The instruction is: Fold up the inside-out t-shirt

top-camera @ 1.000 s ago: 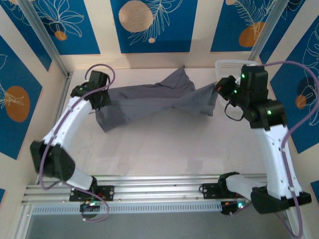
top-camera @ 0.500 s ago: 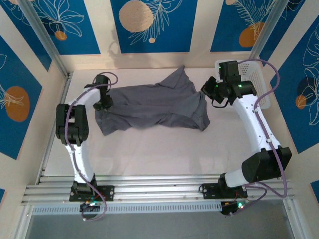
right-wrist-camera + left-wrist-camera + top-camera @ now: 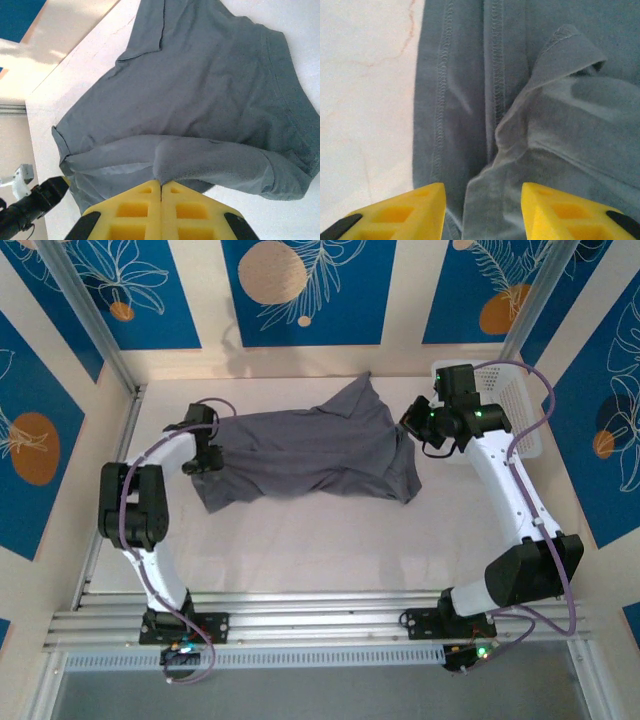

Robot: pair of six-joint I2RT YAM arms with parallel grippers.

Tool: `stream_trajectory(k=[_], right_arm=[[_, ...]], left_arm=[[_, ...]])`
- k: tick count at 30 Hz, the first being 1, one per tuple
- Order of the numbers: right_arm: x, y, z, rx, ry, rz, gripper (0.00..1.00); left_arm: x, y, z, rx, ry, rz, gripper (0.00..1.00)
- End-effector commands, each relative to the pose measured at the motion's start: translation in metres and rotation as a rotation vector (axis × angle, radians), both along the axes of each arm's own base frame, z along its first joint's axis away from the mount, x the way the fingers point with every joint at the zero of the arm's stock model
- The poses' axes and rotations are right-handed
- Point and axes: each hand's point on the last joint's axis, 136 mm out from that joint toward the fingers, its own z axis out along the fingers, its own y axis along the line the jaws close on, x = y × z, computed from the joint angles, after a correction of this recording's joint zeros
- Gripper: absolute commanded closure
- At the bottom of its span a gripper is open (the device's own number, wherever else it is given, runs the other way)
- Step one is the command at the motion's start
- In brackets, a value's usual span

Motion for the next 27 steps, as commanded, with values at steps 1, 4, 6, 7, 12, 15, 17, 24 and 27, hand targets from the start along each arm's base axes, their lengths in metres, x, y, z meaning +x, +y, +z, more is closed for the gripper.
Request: stream_trajectory(k=[1, 4, 6, 7, 12, 15, 17, 24, 27], right_arm=[[-0.003, 0.006, 0.006, 0.011, -0.022, 0.032, 1.00], [-0.004, 0.005, 0.009, 0.007, -0.027, 0.035, 1.00], [-0.005, 0.005, 0.009, 0.003, -0.028, 0.036, 1.00], [-0.005, 0.005, 0.009, 0.002, -0.027, 0.035, 1.00], [-0.006, 0.007, 0.010, 0.016, -0.024, 0.038, 1.00], [-0.006, 0.009, 0.015, 0.028, -0.030, 0.042, 1.00], [-0.006, 0.009, 0.020, 0.030, -0.041, 0.040, 1.00], [0.007, 0.000, 0.085, 0.077, -0.176, -0.002, 1.00], [0.018, -0.028, 0.179, 0.117, -0.380, -0.088, 1.00]], left_arm=[[0.023, -0.003, 0.001, 0.003, -0.056, -0.028, 0.55], [0.034, -0.003, -0.004, -0.022, -0.063, -0.026, 0.57], [0.040, -0.008, -0.004, -0.056, -0.086, -0.035, 0.60], [0.041, -0.010, -0.004, -0.067, -0.093, -0.037, 0.62], [0.042, -0.007, -0.004, -0.067, -0.091, -0.017, 0.79], [0.041, -0.001, -0.004, -0.067, -0.086, 0.001, 0.92], [0.042, 0.001, 0.001, -0.084, -0.100, 0.008, 0.99], [0.059, -0.019, 0.133, -0.264, -0.349, -0.011, 1.00], [0.061, -0.022, 0.281, -0.383, -0.649, 0.006, 1.00]])
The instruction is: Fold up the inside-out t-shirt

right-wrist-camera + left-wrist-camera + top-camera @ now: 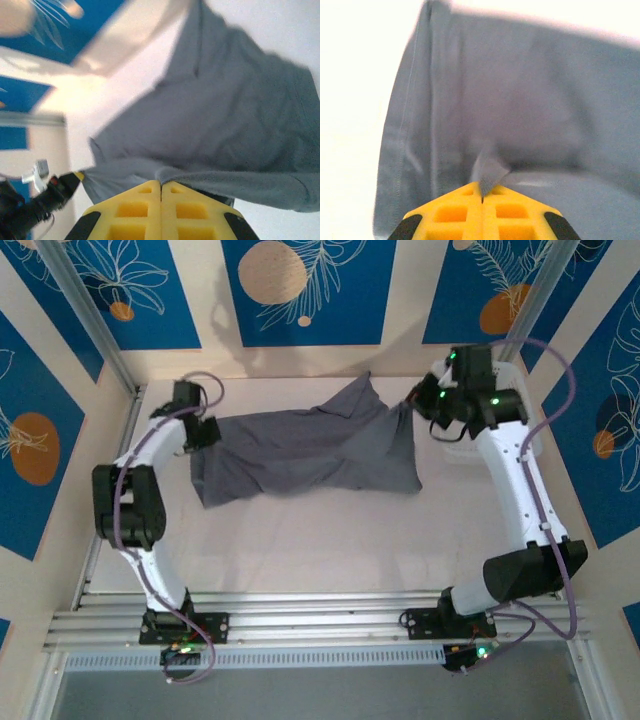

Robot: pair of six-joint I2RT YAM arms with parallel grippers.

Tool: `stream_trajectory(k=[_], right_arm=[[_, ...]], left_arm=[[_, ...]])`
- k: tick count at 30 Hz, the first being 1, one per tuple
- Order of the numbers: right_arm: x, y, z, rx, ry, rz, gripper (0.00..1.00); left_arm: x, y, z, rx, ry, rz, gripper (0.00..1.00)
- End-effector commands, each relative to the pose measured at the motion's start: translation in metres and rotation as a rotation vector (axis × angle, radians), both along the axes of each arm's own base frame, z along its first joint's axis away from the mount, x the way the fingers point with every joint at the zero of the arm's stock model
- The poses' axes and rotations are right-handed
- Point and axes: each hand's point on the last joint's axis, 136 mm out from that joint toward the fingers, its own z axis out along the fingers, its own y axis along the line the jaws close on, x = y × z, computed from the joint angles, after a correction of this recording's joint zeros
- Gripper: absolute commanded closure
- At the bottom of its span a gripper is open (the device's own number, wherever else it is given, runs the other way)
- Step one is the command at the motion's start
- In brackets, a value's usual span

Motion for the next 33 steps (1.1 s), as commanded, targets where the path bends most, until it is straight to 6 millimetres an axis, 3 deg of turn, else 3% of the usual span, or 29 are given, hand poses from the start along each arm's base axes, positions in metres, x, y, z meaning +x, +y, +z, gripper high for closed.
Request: stream_trajectory(k=[1, 3, 4, 7, 10, 17, 21, 26, 30, 33], right_arm=[[0.001, -0.035, 0.118, 0.073, -0.288, -0.111, 1.00], [-0.004, -0.058, 0.170, 0.110, -0.428, -0.193, 1.00], [-0.008, -0.067, 0.190, 0.137, -0.479, -0.230, 1.00], [-0.022, -0.082, 0.232, 0.190, -0.595, -0.259, 1.00], [-0.041, -0.082, 0.269, 0.207, -0.725, -0.244, 1.00], [-0.070, -0.078, 0.334, 0.248, -0.946, -0.211, 1.00], [-0.088, -0.074, 0.363, 0.272, -1.036, -0.184, 1.00], [-0.117, -0.073, 0.389, 0.282, -1.142, -0.181, 1.00], [-0.148, -0.075, 0.406, 0.254, -1.230, -0.200, 1.00], [-0.152, -0.080, 0.410, 0.235, -1.261, -0.226, 1.00]], left_arm=[[-0.001, 0.002, 0.234, -0.179, -0.499, 0.046, 1.00], [-0.013, 0.022, 0.304, -0.230, -0.621, 0.109, 1.00], [-0.021, 0.034, 0.329, -0.271, -0.655, 0.150, 1.00], [-0.041, 0.045, 0.381, -0.374, -0.743, 0.157, 1.00], [-0.060, 0.030, 0.421, -0.450, -0.844, 0.076, 1.00], [-0.105, 0.017, 0.483, -0.462, -1.027, -0.006, 1.00], [-0.128, 0.019, 0.504, -0.416, -1.093, -0.003, 1.00], [-0.156, 0.014, 0.524, -0.413, -1.160, -0.023, 1.00], [-0.192, 0.009, 0.551, -0.397, -1.257, -0.045, 1.00], [-0.203, 0.012, 0.559, -0.377, -1.292, -0.029, 1.00]])
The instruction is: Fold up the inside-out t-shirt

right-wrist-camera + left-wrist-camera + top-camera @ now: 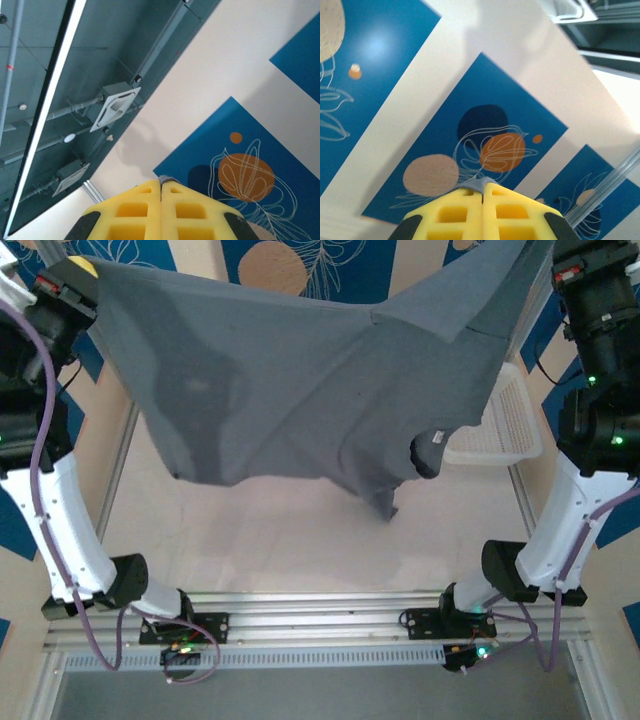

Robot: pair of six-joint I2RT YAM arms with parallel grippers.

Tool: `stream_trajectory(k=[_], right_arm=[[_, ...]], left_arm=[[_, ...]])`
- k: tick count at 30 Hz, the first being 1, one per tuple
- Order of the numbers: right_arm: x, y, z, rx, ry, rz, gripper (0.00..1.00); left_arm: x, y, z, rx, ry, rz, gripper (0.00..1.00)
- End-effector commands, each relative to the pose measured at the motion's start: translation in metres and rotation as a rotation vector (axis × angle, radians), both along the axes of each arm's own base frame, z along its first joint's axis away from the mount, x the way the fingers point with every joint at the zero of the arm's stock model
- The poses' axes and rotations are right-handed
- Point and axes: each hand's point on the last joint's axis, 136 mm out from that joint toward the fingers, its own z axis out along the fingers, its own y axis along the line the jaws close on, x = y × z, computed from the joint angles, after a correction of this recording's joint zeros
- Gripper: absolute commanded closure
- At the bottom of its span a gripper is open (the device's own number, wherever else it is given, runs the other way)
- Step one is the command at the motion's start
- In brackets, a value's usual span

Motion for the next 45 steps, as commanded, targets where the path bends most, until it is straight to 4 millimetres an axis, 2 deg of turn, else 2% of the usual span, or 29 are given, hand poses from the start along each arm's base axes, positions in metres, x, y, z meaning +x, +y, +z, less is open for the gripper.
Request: stream_trajectory(k=[1, 3, 5, 10, 13, 15, 17, 19, 22, 25, 27, 29, 30, 32, 34, 37, 39, 42, 43, 45], right_arm=[[-0.029, -0.010, 0.028, 0.003, -0.132, -0.079, 1.00], [-0.016, -0.011, 0.026, -0.003, -0.127, -0.077, 1.00], [0.008, -0.011, 0.019, -0.011, -0.107, -0.068, 1.00], [0.091, -0.011, -0.006, -0.024, -0.045, -0.028, 1.00], [0.127, -0.010, -0.017, -0.001, -0.043, 0.002, 1.00], [0.140, -0.009, -0.022, 0.028, -0.034, 0.022, 1.00], [0.142, -0.002, -0.020, 0.034, -0.051, 0.040, 1.00], [0.129, 0.005, -0.008, 0.019, -0.099, 0.034, 1.00], [0.103, 0.001, 0.009, 0.037, -0.148, 0.010, 1.00], [0.087, -0.011, 0.016, 0.113, -0.141, 0.055, 1.00], [0.088, -0.015, 0.010, 0.131, -0.101, 0.084, 1.00], [0.102, -0.012, -0.009, 0.119, -0.011, 0.117, 1.00], [0.116, -0.007, -0.027, 0.112, 0.067, 0.146, 1.00], [0.143, 0.004, -0.073, 0.093, 0.241, 0.227, 1.00], [0.169, 0.023, -0.140, 0.074, 0.452, 0.366, 1.00], [0.191, 0.054, -0.250, 0.085, 0.706, 0.574, 1.00], [0.194, 0.073, -0.329, 0.107, 0.845, 0.649, 1.00], [0.187, 0.079, -0.437, 0.155, 1.033, 0.603, 1.00], [0.183, 0.080, -0.468, 0.175, 1.087, 0.593, 1.00], [0.173, 0.080, -0.513, 0.211, 1.166, 0.589, 1.00]], left_arm=[[-0.036, 0.001, 0.036, 0.030, -0.140, 0.046, 1.00], [-0.023, 0.005, 0.028, 0.027, -0.110, 0.057, 1.00], [0.000, 0.007, 0.017, 0.024, -0.068, 0.049, 1.00], [0.080, 0.017, -0.026, -0.005, 0.053, 0.023, 1.00], [0.108, 0.017, -0.029, -0.014, 0.038, -0.007, 1.00], [0.119, 0.015, -0.025, -0.020, 0.021, -0.032, 1.00], [0.121, 0.014, -0.019, -0.030, 0.000, -0.045, 1.00], [0.112, 0.012, -0.007, -0.034, -0.039, -0.056, 1.00], [0.085, 0.004, 0.017, -0.015, -0.112, -0.079, 1.00], [0.059, 0.000, 0.034, 0.008, -0.163, -0.070, 1.00], [0.053, -0.001, 0.033, 0.025, -0.153, -0.067, 1.00], [0.060, -0.002, 0.016, 0.038, -0.094, -0.073, 1.00], [0.071, -0.003, -0.003, 0.038, -0.027, -0.087, 1.00], [0.096, -0.008, -0.059, 0.025, 0.136, -0.139, 1.00], [0.119, -0.019, -0.139, -0.001, 0.316, -0.231, 1.00], [0.132, -0.026, -0.263, -0.044, 0.524, -0.280, 1.00], [0.131, -0.031, -0.331, -0.081, 0.603, -0.294, 1.00], [0.125, -0.043, -0.420, -0.149, 0.756, -0.331, 1.00], [0.121, -0.049, -0.447, -0.164, 0.819, -0.339, 1.00], [0.111, -0.055, -0.497, -0.181, 0.941, -0.328, 1.00]])
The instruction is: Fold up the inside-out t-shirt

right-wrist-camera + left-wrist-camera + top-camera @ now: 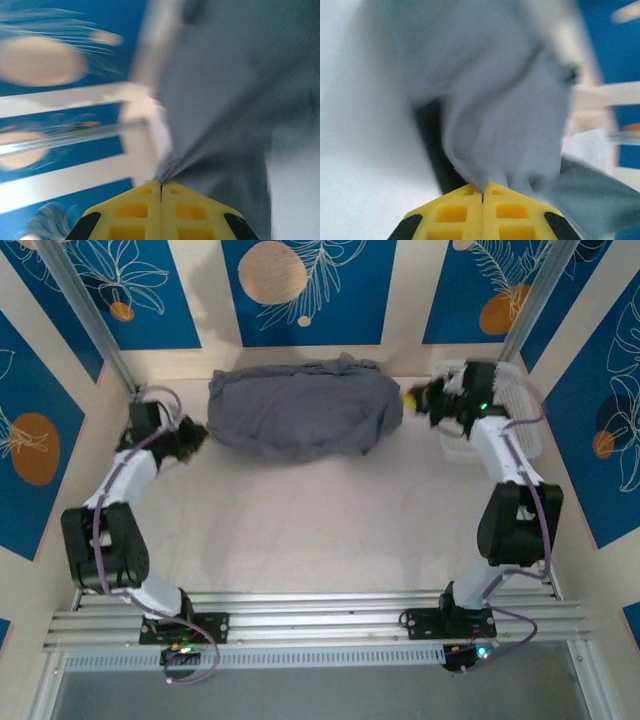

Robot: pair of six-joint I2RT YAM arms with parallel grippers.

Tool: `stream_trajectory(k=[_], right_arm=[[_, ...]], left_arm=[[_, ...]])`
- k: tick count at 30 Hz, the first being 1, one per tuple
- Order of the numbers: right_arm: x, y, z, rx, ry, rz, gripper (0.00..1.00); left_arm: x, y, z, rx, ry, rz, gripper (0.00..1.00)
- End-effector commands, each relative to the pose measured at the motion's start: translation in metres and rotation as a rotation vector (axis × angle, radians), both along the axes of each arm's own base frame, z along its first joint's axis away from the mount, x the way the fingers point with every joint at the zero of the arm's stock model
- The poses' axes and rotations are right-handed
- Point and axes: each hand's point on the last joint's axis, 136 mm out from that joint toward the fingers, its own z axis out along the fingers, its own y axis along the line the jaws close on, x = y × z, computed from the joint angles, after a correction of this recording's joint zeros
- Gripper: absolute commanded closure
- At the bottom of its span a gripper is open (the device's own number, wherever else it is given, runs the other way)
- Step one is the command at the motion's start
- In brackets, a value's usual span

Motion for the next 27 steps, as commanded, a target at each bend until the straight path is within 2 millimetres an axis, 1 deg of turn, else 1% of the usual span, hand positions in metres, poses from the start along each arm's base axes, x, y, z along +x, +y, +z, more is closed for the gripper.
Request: stream_trajectory(k=[1, 3, 4, 7, 8, 10, 11, 13, 14, 17, 18, 20, 24, 26, 27], right_arm=[[-0.020, 0.011, -0.004, 0.025, -0.047, 0.051, 1.00], [-0.028, 0.011, -0.027, 0.018, 0.008, 0.045, 1.00], [-0.032, 0.010, -0.035, 0.009, 0.033, 0.042, 1.00], [-0.044, 0.011, -0.043, -0.014, 0.081, 0.047, 1.00], [-0.049, 0.013, -0.042, -0.016, 0.093, 0.052, 1.00], [-0.066, 0.013, -0.040, -0.045, 0.118, 0.032, 1.00], [-0.075, 0.010, -0.038, -0.062, 0.133, 0.006, 1.00], [-0.101, -0.001, -0.034, -0.093, 0.163, -0.073, 1.00], [-0.113, -0.008, -0.031, -0.106, 0.174, -0.115, 1.00], [-0.161, -0.029, -0.032, -0.165, 0.222, -0.245, 1.00], [-0.179, -0.033, -0.037, -0.181, 0.247, -0.276, 1.00], [-0.211, -0.036, -0.048, -0.193, 0.301, -0.316, 1.00], [-0.272, -0.028, -0.080, -0.188, 0.421, -0.341, 1.00], [-0.302, -0.025, -0.090, -0.208, 0.476, -0.351, 1.00], [-0.317, -0.025, -0.095, -0.224, 0.494, -0.356, 1.00]], left_arm=[[-0.004, -0.020, 0.001, -0.014, -0.058, -0.044, 1.00], [-0.015, -0.017, -0.031, -0.008, 0.016, -0.009, 1.00], [-0.020, -0.014, -0.043, -0.006, 0.046, 0.011, 1.00], [-0.032, -0.005, -0.064, 0.031, 0.119, 0.064, 1.00], [-0.036, -0.003, -0.065, 0.044, 0.135, 0.075, 1.00], [-0.046, 0.003, -0.063, 0.078, 0.157, 0.101, 1.00], [-0.050, 0.005, -0.057, 0.094, 0.146, 0.103, 1.00], [-0.063, 0.015, -0.040, 0.162, 0.124, 0.122, 1.00], [-0.069, 0.022, -0.032, 0.208, 0.120, 0.140, 1.00], [-0.098, 0.052, -0.011, 0.359, 0.147, 0.250, 1.00], [-0.106, 0.059, -0.007, 0.394, 0.150, 0.274, 1.00], [-0.124, 0.068, -0.005, 0.433, 0.177, 0.318, 1.00], [-0.160, 0.080, -0.016, 0.459, 0.244, 0.414, 1.00], [-0.175, 0.087, -0.020, 0.479, 0.254, 0.472, 1.00], [-0.181, 0.093, -0.019, 0.499, 0.251, 0.500, 1.00]])
